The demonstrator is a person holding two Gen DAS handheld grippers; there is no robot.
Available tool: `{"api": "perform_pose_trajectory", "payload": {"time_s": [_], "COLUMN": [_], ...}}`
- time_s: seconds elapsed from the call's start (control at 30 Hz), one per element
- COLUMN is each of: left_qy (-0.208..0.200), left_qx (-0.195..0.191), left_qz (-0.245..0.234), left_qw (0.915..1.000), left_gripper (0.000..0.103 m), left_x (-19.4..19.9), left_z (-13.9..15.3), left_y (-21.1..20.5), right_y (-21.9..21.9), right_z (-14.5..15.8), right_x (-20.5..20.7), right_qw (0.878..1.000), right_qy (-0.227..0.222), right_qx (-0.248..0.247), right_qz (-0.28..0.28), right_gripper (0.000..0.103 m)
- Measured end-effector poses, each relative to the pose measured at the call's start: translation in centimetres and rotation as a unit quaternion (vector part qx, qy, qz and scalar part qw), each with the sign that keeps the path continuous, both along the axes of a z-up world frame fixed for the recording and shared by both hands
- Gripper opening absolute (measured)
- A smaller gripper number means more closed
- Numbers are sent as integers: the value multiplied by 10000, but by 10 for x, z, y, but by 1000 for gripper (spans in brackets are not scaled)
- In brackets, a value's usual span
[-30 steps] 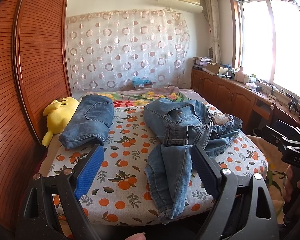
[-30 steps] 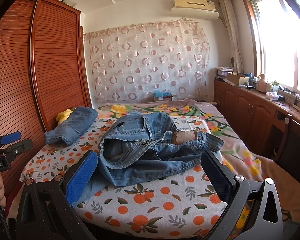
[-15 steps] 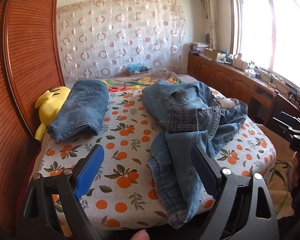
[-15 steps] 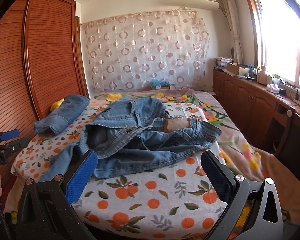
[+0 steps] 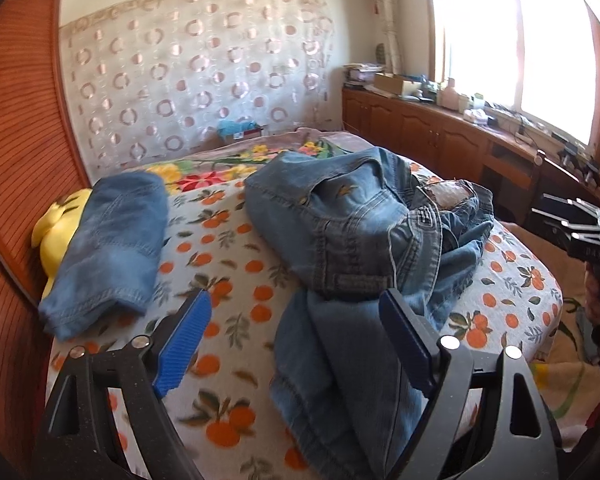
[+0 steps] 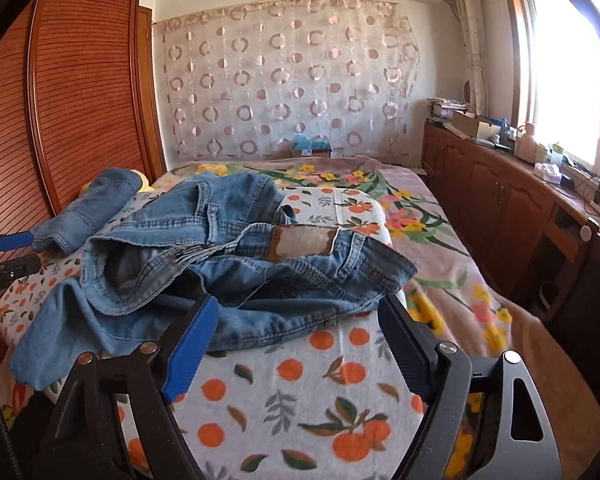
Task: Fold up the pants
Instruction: 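Close the left gripper on the jeans waistband while the right gripper grasps the waistband near the brown patch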
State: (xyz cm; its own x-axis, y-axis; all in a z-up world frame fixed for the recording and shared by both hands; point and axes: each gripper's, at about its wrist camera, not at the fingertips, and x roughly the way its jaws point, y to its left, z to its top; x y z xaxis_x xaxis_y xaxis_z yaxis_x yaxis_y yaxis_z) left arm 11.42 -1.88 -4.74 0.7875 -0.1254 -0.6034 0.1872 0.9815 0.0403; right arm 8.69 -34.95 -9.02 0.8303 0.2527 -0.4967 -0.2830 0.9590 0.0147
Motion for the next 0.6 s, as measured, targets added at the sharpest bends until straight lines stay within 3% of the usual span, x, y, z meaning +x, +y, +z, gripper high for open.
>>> {"api": "perform_pose_trajectory", "payload": {"time_s": [0.17, 0.37, 0.6], "left_qy": [78, 375, 435], "left_qx": [128, 170, 228], "left_qz": [-377, -814, -1032], "left_qw": [9992, 9958, 9935], "left_gripper": [83, 67, 21], "left_x": [26, 51, 67], "left_z": [3, -3, 0], "left_y": [-21, -43, -53], "right_y": [4, -1, -15], "right_z": [5, -1, -4], "right_x": [11, 23, 39], "right_qw": [9998, 9998, 9990], "right_qy": [-64, -7, 335], "right_qx": [-177, -210, -277], "right_qz": [-32, 57, 40], "right_gripper": [83, 80, 77]}}
